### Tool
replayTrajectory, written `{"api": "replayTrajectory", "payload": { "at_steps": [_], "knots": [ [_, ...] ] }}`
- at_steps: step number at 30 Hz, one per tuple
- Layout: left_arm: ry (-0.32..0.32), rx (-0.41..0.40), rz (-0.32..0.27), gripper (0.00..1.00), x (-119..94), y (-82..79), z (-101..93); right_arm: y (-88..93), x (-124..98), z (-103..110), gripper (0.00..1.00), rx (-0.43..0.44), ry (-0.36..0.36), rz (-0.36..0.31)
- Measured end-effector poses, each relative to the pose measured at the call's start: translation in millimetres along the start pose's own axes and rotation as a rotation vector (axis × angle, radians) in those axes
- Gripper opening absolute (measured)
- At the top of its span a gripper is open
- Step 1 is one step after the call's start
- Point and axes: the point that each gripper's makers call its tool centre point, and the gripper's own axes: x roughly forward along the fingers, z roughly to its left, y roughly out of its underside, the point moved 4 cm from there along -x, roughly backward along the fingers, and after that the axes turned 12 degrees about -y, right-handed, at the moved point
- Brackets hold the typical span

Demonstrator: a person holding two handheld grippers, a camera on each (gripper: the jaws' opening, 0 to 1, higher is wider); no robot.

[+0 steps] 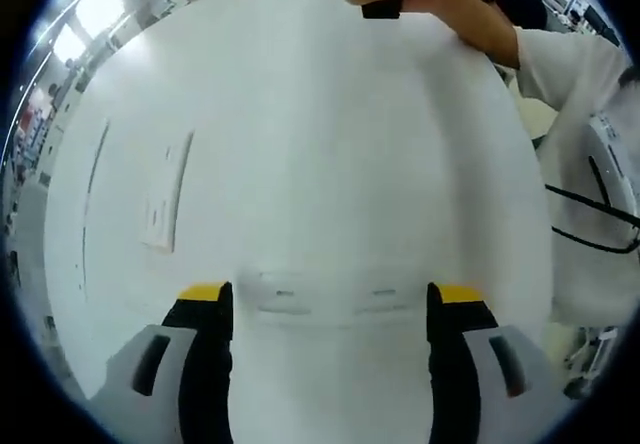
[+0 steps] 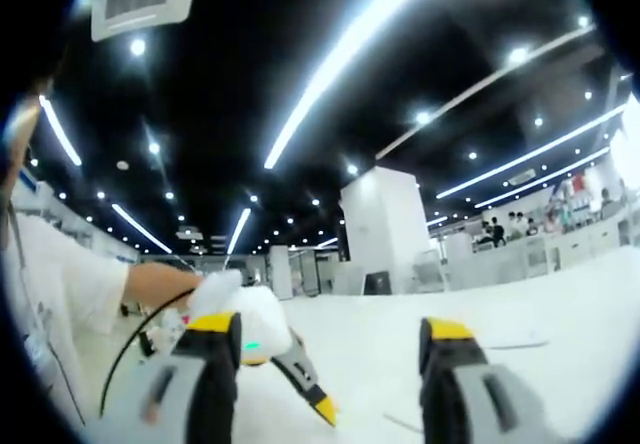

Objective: Locate the socket holder cover, grip the socket holder cover, clip it into the socket holder slot.

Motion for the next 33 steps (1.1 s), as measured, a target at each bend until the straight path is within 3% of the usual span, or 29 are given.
{"api": "replayTrajectory", "payload": {
  "at_steps": [13, 31, 33],
  "knots": [
    [0.016, 0.001, 0.02, 0.68, -2.1, -0.9, -2.0, 1.7, 2.2, 0.6, 0.71, -0.013, -0.002, 0.023],
    [0.017, 0.023, 0.071, 0.67, -4.2, 2.1, -3.4, 1.9, 2.7, 3.3, 0.69, -0.015, -0.01, 0.027],
    [0.021, 0.047, 0.099, 0.67, -5.1, 3.4, -3.4, 2.3, 3.0, 3.1, 0.69, -0.016, -0.01, 0.03]
  ]
}}
